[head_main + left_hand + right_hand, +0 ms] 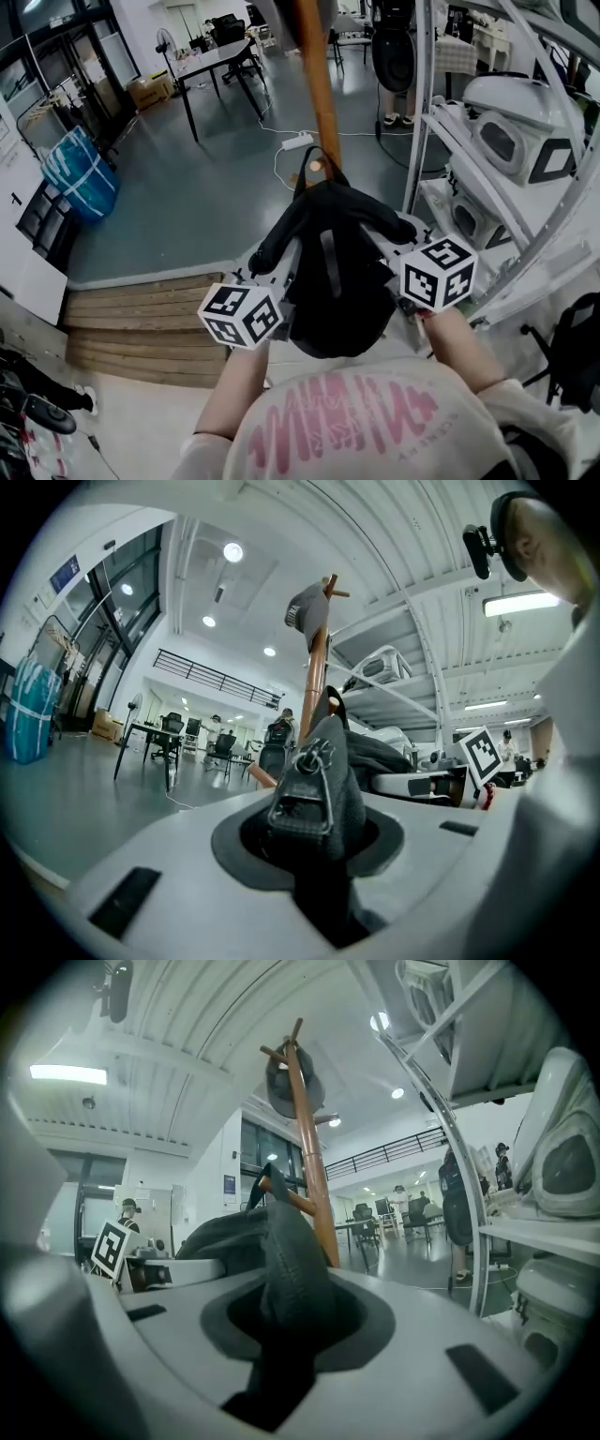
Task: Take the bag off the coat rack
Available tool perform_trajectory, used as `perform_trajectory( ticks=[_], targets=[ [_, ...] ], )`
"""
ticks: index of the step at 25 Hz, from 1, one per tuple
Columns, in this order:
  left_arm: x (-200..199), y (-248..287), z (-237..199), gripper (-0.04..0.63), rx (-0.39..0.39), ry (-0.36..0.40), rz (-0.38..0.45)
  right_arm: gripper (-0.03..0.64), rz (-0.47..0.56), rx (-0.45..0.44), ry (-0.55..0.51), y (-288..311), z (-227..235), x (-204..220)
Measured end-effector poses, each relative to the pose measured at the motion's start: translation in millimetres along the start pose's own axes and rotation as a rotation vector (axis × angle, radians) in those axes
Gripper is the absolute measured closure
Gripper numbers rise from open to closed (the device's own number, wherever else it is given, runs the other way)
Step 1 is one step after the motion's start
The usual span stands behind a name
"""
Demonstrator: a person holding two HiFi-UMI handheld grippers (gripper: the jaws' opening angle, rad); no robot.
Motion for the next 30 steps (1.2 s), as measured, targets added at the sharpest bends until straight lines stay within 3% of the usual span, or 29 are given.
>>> perform_trajectory(
  ticks=[20, 30],
  targets=[
    [-43, -66, 26, 0.512, 0.16, 0.055, 0.019, 0.525, 0.073, 0.145, -0.023, -67, -86, -27],
    [-41, -120, 39, 0.512, 0.207, 0.049, 0.001, 0.525, 0.073, 0.213, -0.01, -102, -146, -16]
  ],
)
Point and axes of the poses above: the fingertips, and each gripper's own axes: y forward along the fingers, z to its right, x out of its underside, the point moved 9 cm from there along -y, backward along the fingers, and after that the axes turned 7 degrees about x, right-handed, at the moved point
